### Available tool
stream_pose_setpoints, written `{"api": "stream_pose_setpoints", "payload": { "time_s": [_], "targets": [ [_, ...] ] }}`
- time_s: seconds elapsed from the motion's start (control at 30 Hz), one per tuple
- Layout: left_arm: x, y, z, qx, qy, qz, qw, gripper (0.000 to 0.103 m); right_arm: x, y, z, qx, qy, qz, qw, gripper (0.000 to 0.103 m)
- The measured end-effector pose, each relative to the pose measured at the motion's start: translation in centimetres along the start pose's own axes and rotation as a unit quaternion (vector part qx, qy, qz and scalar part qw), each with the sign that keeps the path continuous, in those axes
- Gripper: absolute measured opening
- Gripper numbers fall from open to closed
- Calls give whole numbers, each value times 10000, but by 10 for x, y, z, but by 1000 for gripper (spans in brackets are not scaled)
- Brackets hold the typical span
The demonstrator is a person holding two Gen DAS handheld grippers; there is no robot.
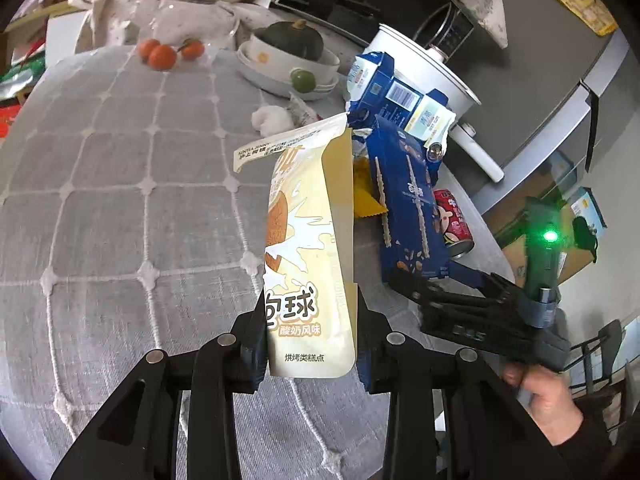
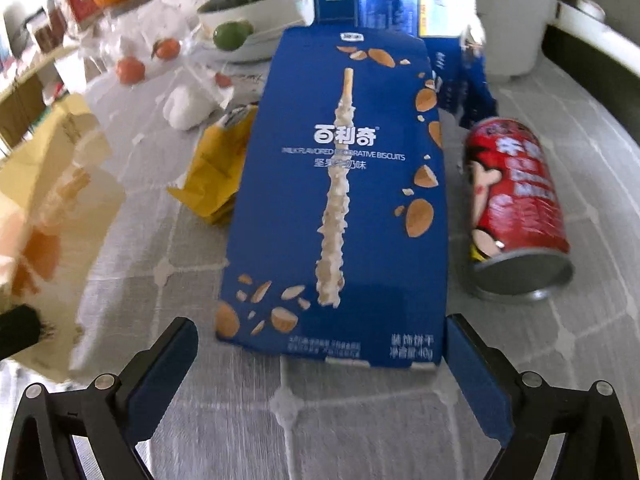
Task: Collect trash
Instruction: 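Lift the cream snack bag with the left tool while the right tool grasps the blue biscuit box, then carry the cream bag and blue box over the white bin and release both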
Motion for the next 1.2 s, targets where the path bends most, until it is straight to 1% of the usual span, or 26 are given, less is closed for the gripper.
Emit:
{"api": "stream_pose_setpoints", "payload": {
  "time_s": [0.1,0.13,0.17,0.33,0.4,0.5,0.6,0.7,0.83,0.9,1.03,1.1,1.2],
  "targets": [
    [0,4,1,25,5,-5,10000,37,-1,-8,-5,48,25,132,9999,99],
    [1,5,1,25,-15,-15,10000,37,-1,-8,-7,106,-4,130,9999,98],
    [1,7,1,27,-28,-27,10000,37,0,-8,-7,142,-20,123,9998,93],
    [5,18,1,45,-103,-115,9999,37,3,3,-9,223,-70,-110,9997,92],
    [8,23,0,71,-124,-125,9998,37,4,16,-8,270,-44,-191,9994,92],
    [17,31,-1,94,-145,-76,9998,37,4,41,-8,479,95,-363,9981,92],
    [33,38,-3,114,-265,-37,9996,37,6,67,-8,679,165,-461,9965,92],
    [55,42,-5,141,-442,34,9989,37,20,97,-6,846,125,-543,9949,92],
    [88,40,-3,150,-642,224,9976,37,48,129,2,994,66,-486,9938,92],
    [110,34,-1,122,-789,337,9962,37,70,143,8,999,-65,-357,9943,92],
    [158,14,10,-23,-1104,659,9917,37,120,171,26,923,-426,-68,9948,92],
    [184,2,19,-123,-1255,846,9884,37,150,185,41,801,-680,135,9944,92],
    [217,-12,32,-262,-1412,1110,9834,37,190,205,62,751,-1057,363,9909,92]
  ]
}}
Point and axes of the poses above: each gripper's, at about its wrist camera, not at the fingertips, and y roughly against the way its jaws point, x to its right, z to its underside, the point moved 6 cm from there along -y, roughly the way its jaws point, and after that the axes turned 9 degrees about -y, right-handed, at the moved point
